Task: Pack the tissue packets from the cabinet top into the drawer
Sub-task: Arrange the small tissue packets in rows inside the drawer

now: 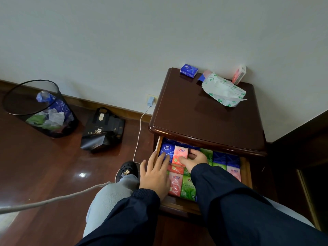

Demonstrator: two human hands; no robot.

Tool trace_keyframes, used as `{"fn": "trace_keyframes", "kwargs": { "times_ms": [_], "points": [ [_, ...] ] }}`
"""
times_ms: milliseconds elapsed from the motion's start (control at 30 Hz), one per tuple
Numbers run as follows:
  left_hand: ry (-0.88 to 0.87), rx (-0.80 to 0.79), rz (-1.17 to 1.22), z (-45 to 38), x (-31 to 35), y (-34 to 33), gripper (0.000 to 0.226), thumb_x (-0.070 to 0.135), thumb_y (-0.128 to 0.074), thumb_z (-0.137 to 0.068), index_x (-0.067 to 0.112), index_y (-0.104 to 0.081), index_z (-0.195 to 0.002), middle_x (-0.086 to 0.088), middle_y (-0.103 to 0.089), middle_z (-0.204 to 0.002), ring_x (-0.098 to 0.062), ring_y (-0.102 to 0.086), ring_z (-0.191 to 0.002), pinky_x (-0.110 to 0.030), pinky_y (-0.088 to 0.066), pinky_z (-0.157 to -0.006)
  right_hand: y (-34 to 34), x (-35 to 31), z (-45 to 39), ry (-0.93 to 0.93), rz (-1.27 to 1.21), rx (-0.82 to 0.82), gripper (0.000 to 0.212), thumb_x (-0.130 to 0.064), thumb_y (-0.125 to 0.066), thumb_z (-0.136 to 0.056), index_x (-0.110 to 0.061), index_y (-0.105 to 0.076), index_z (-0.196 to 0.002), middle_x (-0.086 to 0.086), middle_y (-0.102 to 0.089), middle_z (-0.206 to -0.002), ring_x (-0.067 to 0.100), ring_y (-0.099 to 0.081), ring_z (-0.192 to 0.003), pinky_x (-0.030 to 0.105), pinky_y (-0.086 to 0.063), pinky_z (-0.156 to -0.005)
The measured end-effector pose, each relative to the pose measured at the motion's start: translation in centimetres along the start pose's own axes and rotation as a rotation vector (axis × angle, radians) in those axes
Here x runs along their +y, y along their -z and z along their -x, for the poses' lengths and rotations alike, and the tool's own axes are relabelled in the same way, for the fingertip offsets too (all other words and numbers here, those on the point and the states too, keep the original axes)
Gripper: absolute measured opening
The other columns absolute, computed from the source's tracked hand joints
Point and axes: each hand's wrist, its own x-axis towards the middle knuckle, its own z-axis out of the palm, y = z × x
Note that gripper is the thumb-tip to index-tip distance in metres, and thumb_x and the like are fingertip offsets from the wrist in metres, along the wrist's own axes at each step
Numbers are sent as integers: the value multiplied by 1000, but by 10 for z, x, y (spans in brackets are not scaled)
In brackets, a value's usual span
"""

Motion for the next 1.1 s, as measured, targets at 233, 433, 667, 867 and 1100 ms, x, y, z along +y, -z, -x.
{"fn": "trace_keyframes", "kwargs": {
  "times_ms": [233,433,667,867,1100],
  "points": [
    [-55,327,98,-11,21,33,46,27,-56,-84,30,-56,-130,7,-53,-134,-18,-49,-123,-40,-37,-106,35,6,17,18,23,-48,33,-50,-67,-80,-23,-59,-62,-4,-61,-64,16,-59,-67,31,-43,-65],
    [-108,484,93,-76,56,73,30,22,-60,-82,29,-60,-111,6,-55,-106,-21,-55,-94,-39,-42,-84,108,-27,-8,290,-42,209,51,-51,-58,-88,-9,-46,-62,6,-43,-52,18,-46,-57,35,-37,-58],
    [-112,426,113,-161,84,85,28,20,-58,-86,24,-57,-113,1,-55,-106,-26,-56,-95,-41,-44,-75,181,-99,-92,500,41,455,13,-34,-55,-98,-24,-63,-98,-2,-62,-97,21,-60,-83,30,-44,-68],
    [-64,458,62,-195,83,58,23,18,-73,-80,18,-66,-102,-5,-58,-100,-31,-55,-84,-42,-46,-69,211,-141,-185,595,361,476,31,-32,-52,-98,-34,-55,-128,3,-44,-127,25,-46,-121,37,-42,-99],
    [-100,596,27,-203,80,40,28,21,-74,-77,23,-61,-101,3,-53,-99,-22,-49,-81,-37,-43,-67,185,-181,-255,453,455,321,45,-54,-38,-98,-48,-47,-141,3,-21,-158,31,-22,-143,44,-33,-109]
  ]
}}
